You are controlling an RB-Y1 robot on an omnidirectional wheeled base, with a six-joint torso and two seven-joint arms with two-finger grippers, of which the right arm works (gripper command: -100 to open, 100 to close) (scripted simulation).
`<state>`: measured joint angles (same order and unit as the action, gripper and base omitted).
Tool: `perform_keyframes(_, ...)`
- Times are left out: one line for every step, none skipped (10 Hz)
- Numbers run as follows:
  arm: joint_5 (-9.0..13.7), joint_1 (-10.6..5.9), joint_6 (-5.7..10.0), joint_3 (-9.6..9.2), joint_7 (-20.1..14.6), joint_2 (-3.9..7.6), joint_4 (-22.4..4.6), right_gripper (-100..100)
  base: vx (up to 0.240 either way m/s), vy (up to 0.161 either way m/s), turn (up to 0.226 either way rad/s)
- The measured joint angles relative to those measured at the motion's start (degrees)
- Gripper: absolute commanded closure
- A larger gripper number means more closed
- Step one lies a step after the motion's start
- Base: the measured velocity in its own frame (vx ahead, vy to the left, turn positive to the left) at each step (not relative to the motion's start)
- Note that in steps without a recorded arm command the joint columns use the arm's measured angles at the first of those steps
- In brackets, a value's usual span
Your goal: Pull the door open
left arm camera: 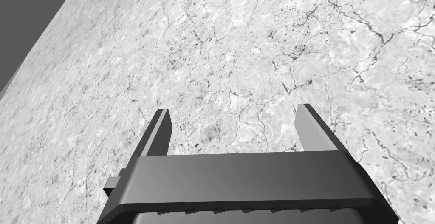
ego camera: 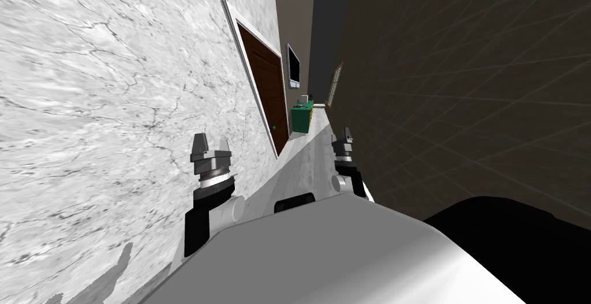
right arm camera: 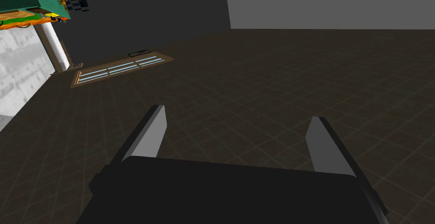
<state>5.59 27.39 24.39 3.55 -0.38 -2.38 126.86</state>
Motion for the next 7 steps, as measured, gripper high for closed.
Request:
perform_keyframes(-0.37,-0.02,0.51,0.02,0.51,0.76,-1.03,-100,0.112,-0.011,0.122)
perform_keyframes(-0.82,-0.32,1.04,0.03,1.28,1.41,-2.20,-100,0.117,-0.027,0.079)
perform_keyframes(-1.44,-0.70,1.22,-0.21,2.28,1.80,-3.07,-100,0.138,-0.007,0.099)
perform_keyframes(-1.97,-1.03,1.47,-0.29,3.21,2.28,-4.08,-100,0.148,0.001,0.094)
perform_keyframes(-2.53,-1.21,1.79,-0.46,4.12,2.68,-4.99,-100,0.133,-0.013,0.100)
perform_keyframes(-3.04,-1.62,1.88,-0.47,5.02,3.17,-5.84,-100,0.131,-0.008,0.130)
perform_keyframes(-3.67,-1.97,2.33,-0.66,6.03,3.51,-7.16,-100,0.137,-0.007,0.100)
